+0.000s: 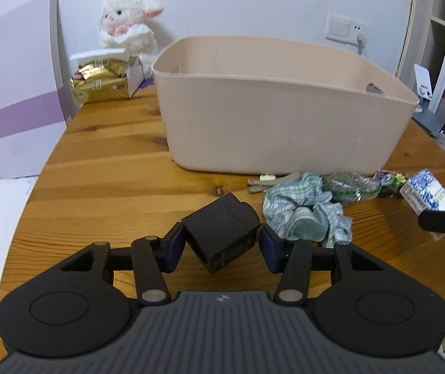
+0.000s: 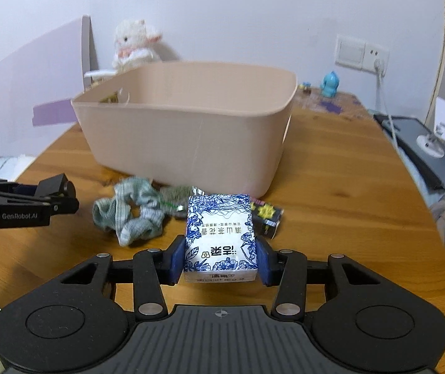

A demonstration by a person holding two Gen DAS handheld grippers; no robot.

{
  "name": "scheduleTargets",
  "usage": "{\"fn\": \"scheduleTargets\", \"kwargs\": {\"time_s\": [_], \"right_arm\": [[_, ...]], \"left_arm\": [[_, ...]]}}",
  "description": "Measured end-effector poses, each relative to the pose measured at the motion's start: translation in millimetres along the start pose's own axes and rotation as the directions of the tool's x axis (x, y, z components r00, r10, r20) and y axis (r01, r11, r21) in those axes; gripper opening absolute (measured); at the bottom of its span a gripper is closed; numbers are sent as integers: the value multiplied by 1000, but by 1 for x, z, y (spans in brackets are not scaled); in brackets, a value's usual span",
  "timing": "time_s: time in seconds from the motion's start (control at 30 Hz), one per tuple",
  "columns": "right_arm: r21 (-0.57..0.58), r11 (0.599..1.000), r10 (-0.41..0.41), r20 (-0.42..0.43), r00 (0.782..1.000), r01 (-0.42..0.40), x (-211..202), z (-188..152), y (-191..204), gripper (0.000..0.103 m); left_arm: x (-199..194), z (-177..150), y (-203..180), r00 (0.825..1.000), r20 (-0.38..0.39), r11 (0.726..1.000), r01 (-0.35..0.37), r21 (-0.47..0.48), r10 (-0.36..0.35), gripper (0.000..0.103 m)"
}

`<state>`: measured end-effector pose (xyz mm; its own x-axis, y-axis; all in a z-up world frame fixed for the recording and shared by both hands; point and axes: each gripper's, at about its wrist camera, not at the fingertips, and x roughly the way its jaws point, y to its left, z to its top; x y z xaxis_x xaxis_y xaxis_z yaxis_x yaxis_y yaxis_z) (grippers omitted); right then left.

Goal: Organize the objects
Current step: 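Lower the black cube into the bin with the left tool while the right tool drops the tissue pack in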

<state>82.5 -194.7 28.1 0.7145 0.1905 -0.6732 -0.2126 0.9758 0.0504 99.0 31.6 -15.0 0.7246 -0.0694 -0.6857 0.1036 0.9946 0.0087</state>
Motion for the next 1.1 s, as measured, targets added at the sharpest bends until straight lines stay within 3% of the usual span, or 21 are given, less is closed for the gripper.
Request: {"fn": "scheduleTargets", "kwargs": {"time_s": [0.63, 0.9, 1.1], "right_arm": [[-11, 1000, -11, 202, 979, 13, -36, 56, -8, 43], [-1, 1000, -23, 238, 971, 24, -19, 85, -13, 43], [35, 999, -31, 233, 972, 24, -1, 104, -19, 43]], "left_arm": [[-38, 43, -13, 991, 137, 999, -9, 42, 4, 53], [-21, 82, -24, 984, 177, 997, -20, 69, 8, 53], [8, 111, -35, 980, 193, 996, -66, 58, 53, 53]]}}
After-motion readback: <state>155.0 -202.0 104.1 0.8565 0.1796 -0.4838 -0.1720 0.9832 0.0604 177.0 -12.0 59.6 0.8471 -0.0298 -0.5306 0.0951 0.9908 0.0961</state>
